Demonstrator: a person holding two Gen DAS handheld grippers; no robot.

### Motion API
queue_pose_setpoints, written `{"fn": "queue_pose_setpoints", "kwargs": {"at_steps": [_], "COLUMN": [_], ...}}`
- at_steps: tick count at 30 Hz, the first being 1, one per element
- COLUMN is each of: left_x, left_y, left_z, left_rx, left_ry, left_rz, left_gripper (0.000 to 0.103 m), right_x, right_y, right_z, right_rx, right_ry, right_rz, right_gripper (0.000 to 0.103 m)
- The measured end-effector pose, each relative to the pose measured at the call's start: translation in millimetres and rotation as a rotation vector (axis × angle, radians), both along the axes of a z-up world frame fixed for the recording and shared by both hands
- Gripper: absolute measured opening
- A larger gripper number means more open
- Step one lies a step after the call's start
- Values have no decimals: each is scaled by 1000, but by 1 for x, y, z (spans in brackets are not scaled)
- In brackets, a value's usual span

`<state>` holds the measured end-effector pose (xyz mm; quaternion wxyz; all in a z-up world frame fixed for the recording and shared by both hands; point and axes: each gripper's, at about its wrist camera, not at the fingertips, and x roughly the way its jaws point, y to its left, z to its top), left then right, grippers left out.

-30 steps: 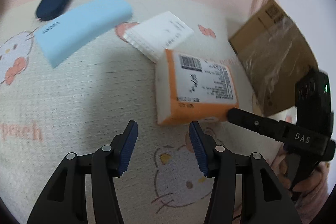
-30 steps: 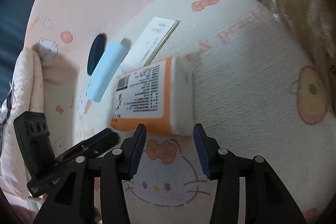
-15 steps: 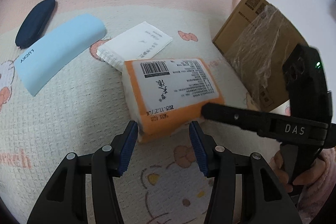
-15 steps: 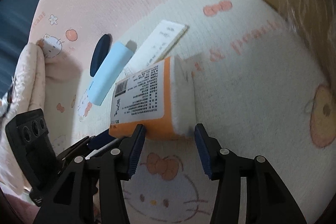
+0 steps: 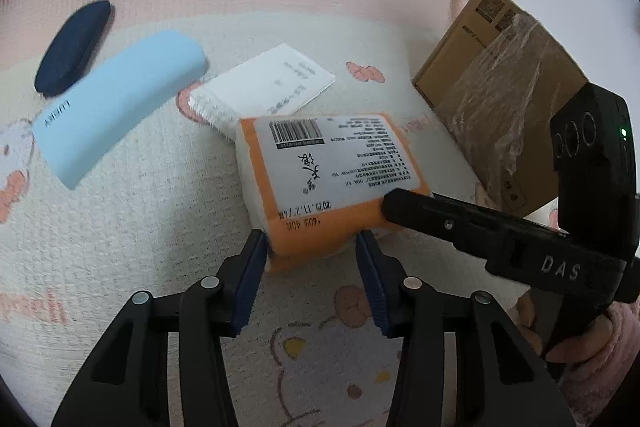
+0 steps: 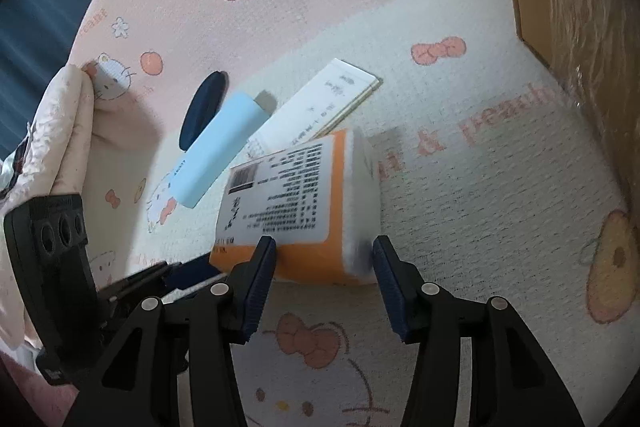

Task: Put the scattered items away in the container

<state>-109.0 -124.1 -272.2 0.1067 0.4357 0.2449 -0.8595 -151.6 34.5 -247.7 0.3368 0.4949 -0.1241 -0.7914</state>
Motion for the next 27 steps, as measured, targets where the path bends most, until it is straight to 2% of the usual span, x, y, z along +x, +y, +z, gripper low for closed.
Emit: {"fn": "queue_pose_setpoints", "kwargs": {"at_steps": [4,7,11,14,17,19,22,27], "left_x": [10,15,18,11,1,-4,-15,-40], "left_y": [4,10,18,17,8,-5,-24,-47], "left_z": [32,51,63,57,38,32,24,-1], "left_rx": [-17,-6,-11,-9,8,50,124,185], "left_ry": [57,85,108,85,44,84,90,2], "left_rz": [-16,-27,-27,-28,4,42,96,147], "left_gripper": [49,49,49,49,49,49,49,49], "right_x": [17,26,30,24,11,3,-9,-21], "right_y": [12,22,28,26,23,18,14,11], "right_z": [27,41,46,39,22,13,5,-18], "right_rx": [-69,-111,-144,-123,-97,-75,-73,-33], "right_ry": [86,118,91,35,-30,-31,-12,-70], "right_rz": [-23,-50,-74,-79,-72,-69,-83,-79], "right_gripper": [48,48,48,48,48,48,48,48]}}
